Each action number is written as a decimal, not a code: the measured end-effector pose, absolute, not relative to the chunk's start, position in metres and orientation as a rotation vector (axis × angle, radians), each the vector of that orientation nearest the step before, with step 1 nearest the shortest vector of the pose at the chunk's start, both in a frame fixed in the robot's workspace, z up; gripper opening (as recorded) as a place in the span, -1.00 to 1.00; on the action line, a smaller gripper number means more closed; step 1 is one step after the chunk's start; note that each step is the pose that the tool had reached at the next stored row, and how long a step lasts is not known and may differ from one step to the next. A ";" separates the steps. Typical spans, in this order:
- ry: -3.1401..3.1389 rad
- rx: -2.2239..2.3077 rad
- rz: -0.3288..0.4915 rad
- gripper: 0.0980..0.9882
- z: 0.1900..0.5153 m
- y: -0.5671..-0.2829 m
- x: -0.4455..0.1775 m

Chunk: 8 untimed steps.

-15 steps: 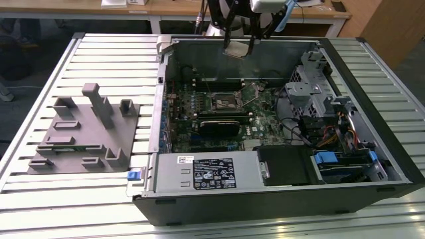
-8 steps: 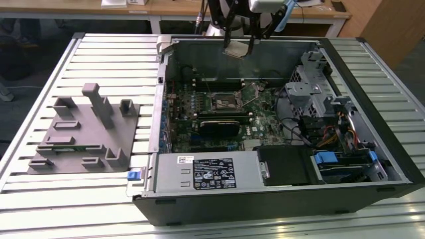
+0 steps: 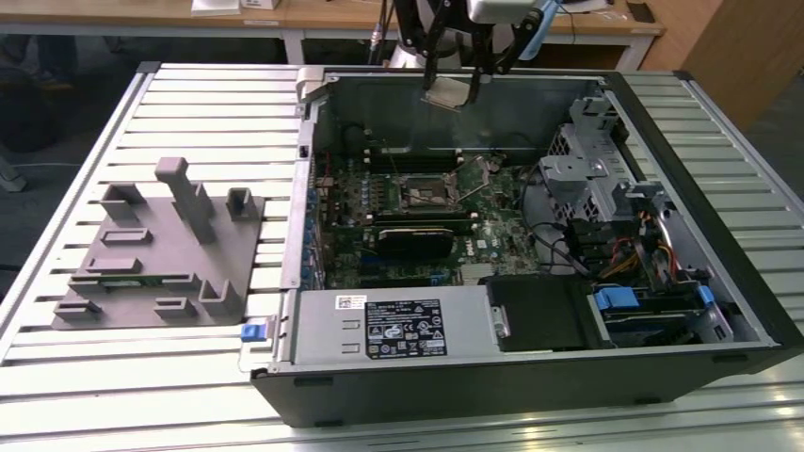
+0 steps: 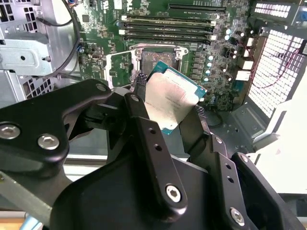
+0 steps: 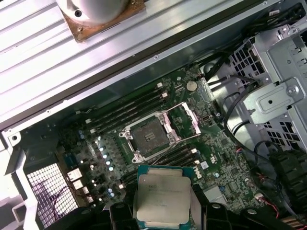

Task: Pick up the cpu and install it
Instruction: 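Place the cpu into insertion slot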

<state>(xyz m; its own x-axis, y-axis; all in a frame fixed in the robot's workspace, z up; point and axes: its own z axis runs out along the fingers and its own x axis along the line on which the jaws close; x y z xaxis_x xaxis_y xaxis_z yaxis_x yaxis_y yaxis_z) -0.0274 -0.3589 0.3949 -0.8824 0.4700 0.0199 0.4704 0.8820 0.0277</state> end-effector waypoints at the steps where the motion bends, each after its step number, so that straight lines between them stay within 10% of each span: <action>1: -3.034 -0.764 -0.050 -0.03 0.395 -0.359 -0.027; 8: -3.025 -0.800 -0.050 -0.03 0.395 -0.358 -0.027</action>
